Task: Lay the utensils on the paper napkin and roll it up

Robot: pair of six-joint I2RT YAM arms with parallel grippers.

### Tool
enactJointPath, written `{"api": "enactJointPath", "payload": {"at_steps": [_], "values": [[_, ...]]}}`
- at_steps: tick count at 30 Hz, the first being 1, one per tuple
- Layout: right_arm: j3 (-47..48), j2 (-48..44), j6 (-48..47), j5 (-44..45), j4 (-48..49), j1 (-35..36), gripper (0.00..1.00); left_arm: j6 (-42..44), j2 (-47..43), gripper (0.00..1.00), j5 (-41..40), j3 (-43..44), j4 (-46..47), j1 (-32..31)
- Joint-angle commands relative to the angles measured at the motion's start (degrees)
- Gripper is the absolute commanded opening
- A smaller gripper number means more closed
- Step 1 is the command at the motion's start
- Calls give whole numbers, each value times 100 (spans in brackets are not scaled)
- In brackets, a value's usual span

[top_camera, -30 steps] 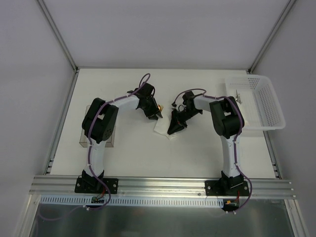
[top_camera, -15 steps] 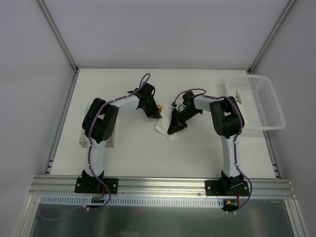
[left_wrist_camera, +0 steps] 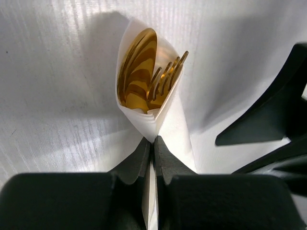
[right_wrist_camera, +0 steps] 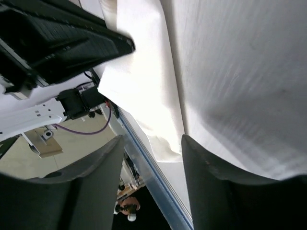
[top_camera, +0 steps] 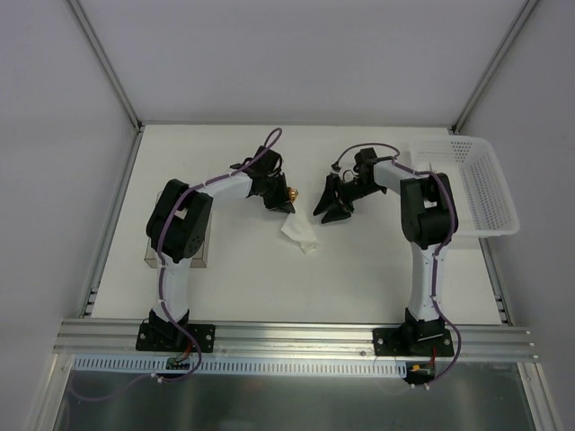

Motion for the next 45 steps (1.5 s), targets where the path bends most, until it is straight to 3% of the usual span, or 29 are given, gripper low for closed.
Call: {"api": "enactJointPath", "payload": {"at_steps": [1,3,9,25,35,45], "values": [[311,-527,-279,-223,-58,-109,58,503,-516,0,319,-24,228,-25],[346,-571,-393,-144,-59,-127,63,529,-595,0,477,-32,307,-25],[267,-571,-359,-248,143,-127,68,582,-797,0,819,-111,492,-34],[-682,-1379,335,-1145,2525,-127,72,55,-1096,0,2322,-340,1650,159],[-998,-1951,335,-1620,2578,-57,70,-656,-1228,0,2964,-744,2829,247],[-1218,-2022,485,-1498,2569,-13,69,-929,-1158,0,3167,-490,3041,247]]}}
